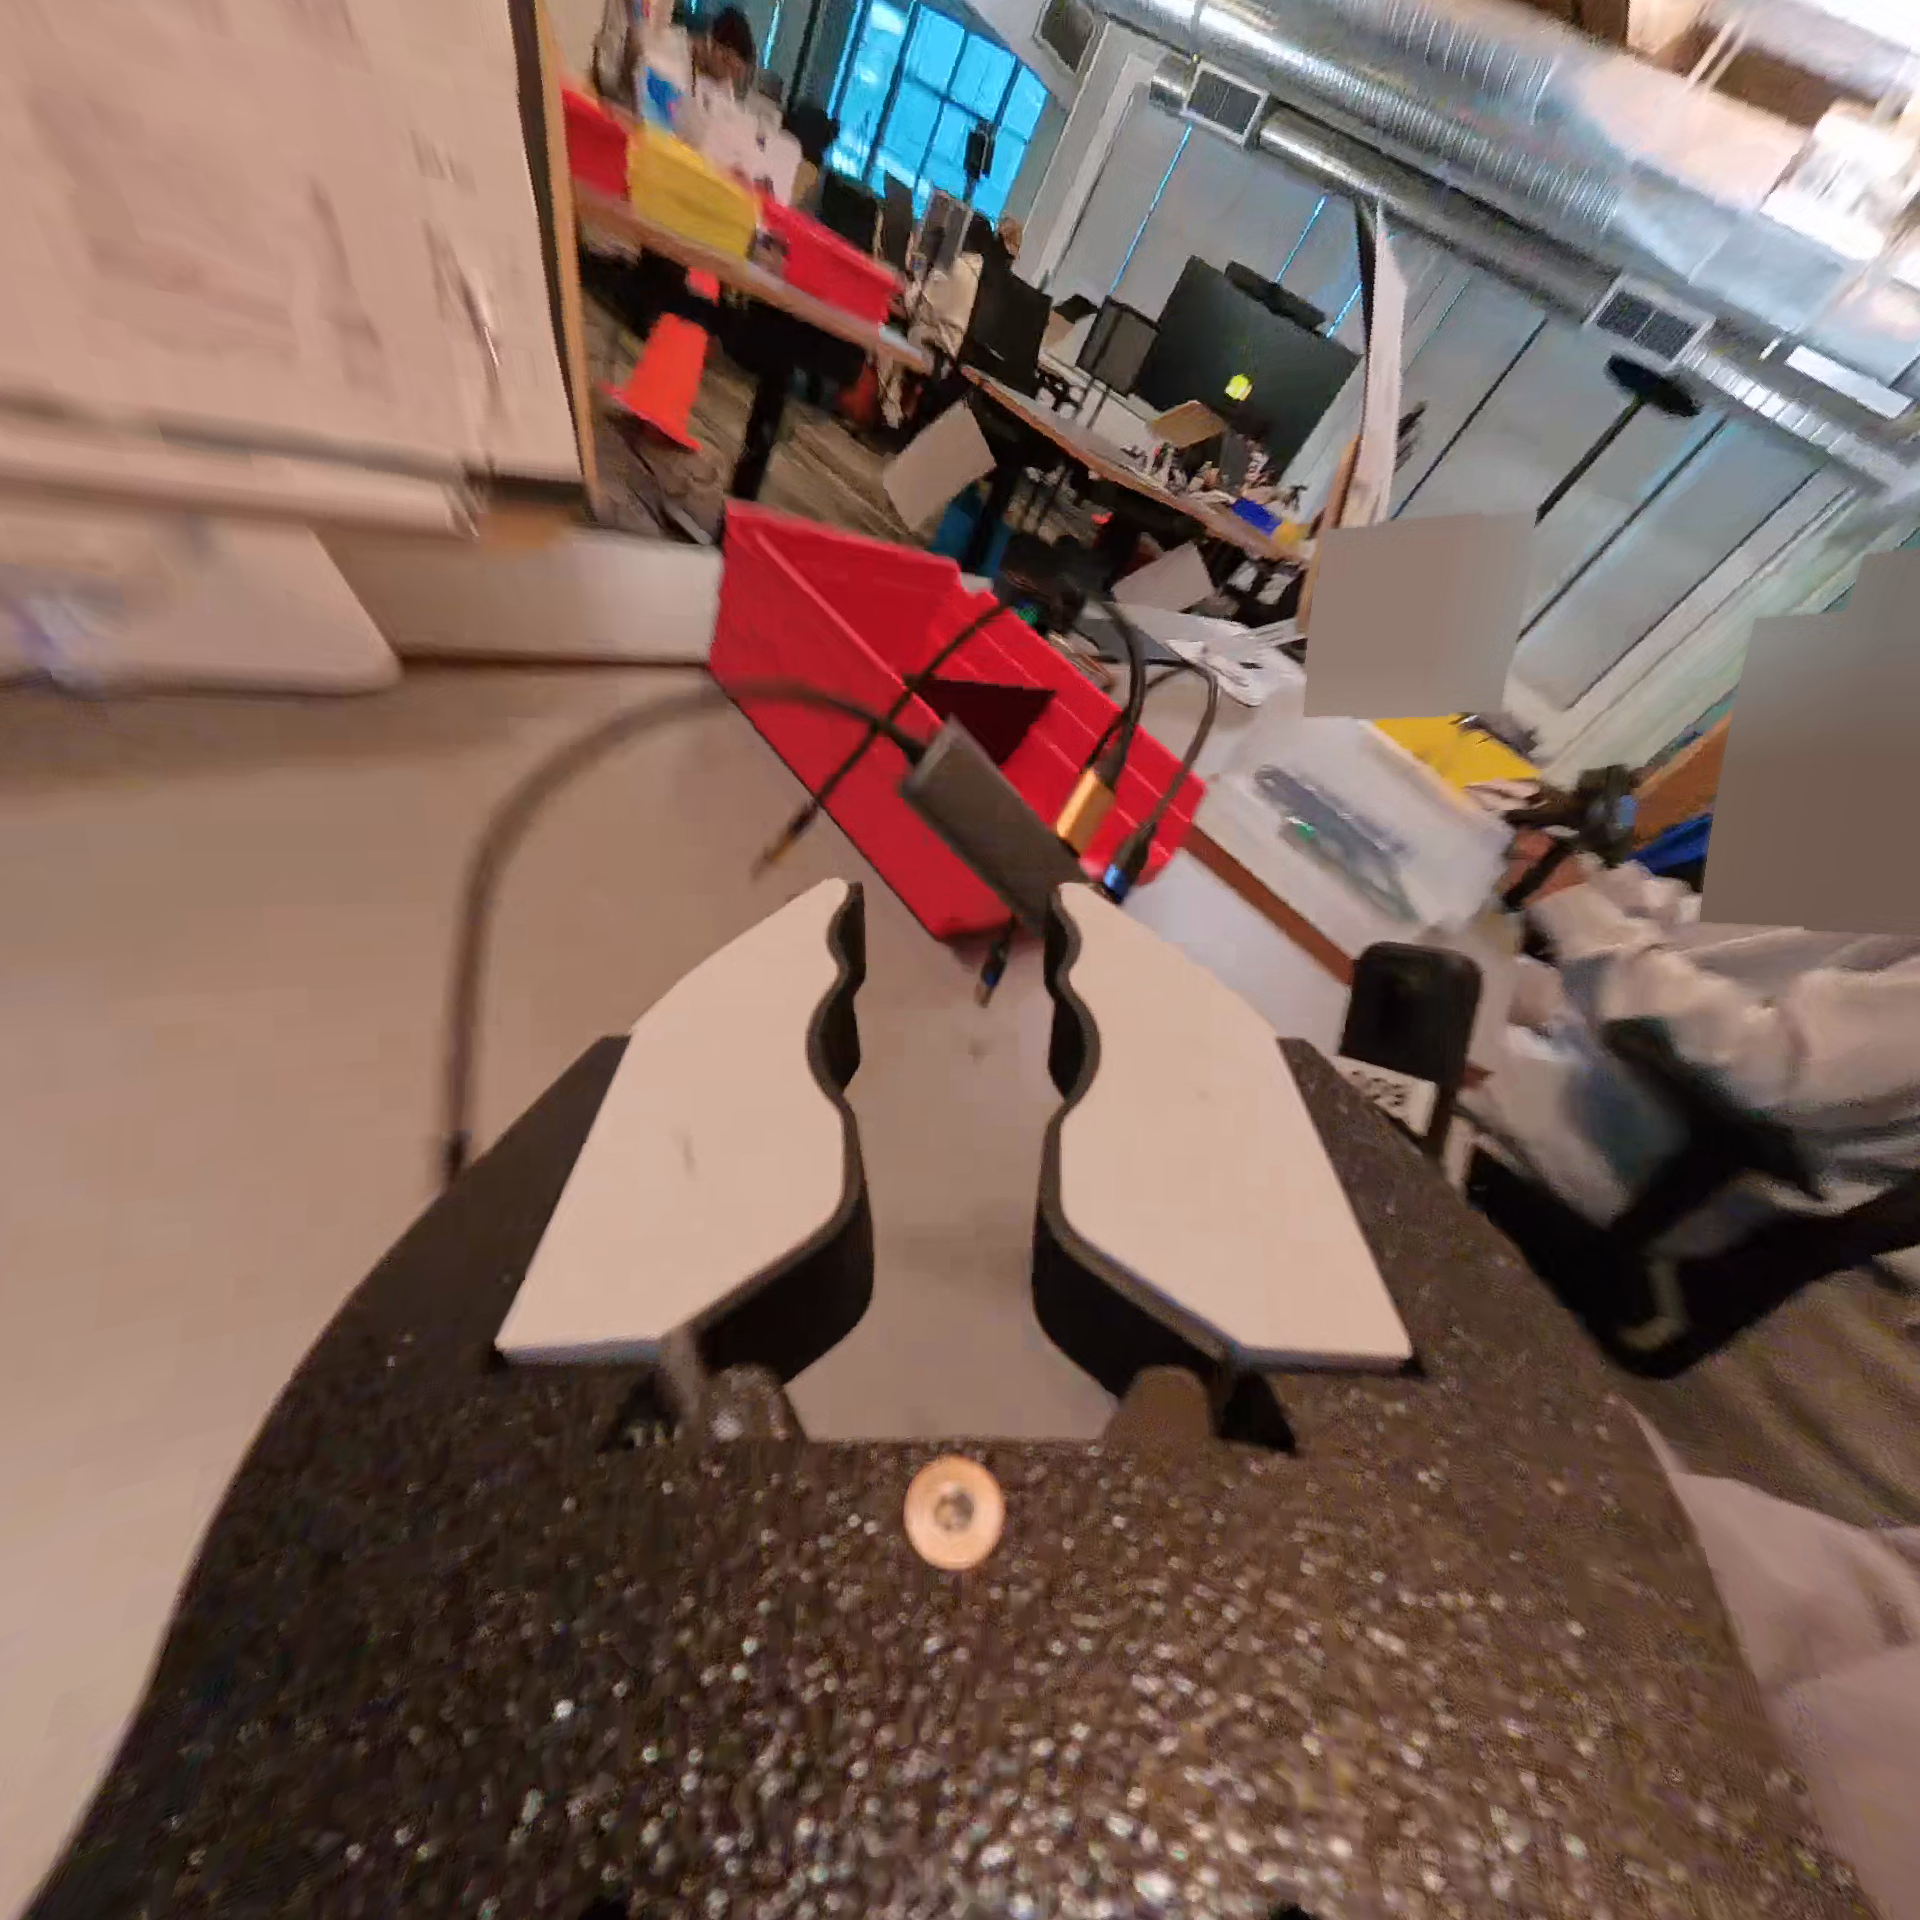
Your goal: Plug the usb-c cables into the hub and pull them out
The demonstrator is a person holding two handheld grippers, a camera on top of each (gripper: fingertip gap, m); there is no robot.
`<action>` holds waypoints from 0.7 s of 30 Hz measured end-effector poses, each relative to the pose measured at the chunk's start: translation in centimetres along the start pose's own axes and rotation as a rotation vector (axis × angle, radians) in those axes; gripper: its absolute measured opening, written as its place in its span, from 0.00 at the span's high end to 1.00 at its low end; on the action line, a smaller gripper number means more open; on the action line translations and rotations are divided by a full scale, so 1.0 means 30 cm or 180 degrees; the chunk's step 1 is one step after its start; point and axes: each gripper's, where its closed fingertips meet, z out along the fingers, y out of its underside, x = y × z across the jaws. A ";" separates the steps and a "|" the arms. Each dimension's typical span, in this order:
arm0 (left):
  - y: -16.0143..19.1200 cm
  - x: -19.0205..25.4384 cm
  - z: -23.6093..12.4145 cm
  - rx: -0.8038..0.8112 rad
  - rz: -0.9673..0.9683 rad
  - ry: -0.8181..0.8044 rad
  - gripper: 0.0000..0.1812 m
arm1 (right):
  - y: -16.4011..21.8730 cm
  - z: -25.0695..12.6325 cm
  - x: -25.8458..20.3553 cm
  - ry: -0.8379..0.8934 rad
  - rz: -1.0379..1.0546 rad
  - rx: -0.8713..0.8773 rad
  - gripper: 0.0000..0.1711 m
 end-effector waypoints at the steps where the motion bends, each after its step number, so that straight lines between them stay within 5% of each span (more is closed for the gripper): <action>1: 0.047 0.011 0.017 -0.0053 -0.0255 0.0099 0.81 | 0.020 0.014 -0.015 -0.0007 -0.0027 0.0029 0.94; 5: 0.091 0.044 0.064 0.0135 -0.1192 0.0776 0.88 | 0.083 0.059 -0.086 -0.0117 -0.0002 0.0137 0.94; 10: 0.071 0.075 0.061 0.0320 -0.1484 0.1374 0.94 | 0.115 0.060 -0.091 -0.0183 0.0053 -0.0101 0.94; 14: 0.089 0.032 0.058 -0.0020 -0.0947 0.1112 0.95 | 0.147 0.033 -0.059 0.0061 -0.0231 -0.0857 0.86; 21: 0.148 0.045 0.019 -0.1167 0.0623 0.0889 0.95 | -0.079 0.111 -0.156 0.0176 -0.2077 -0.1425 0.79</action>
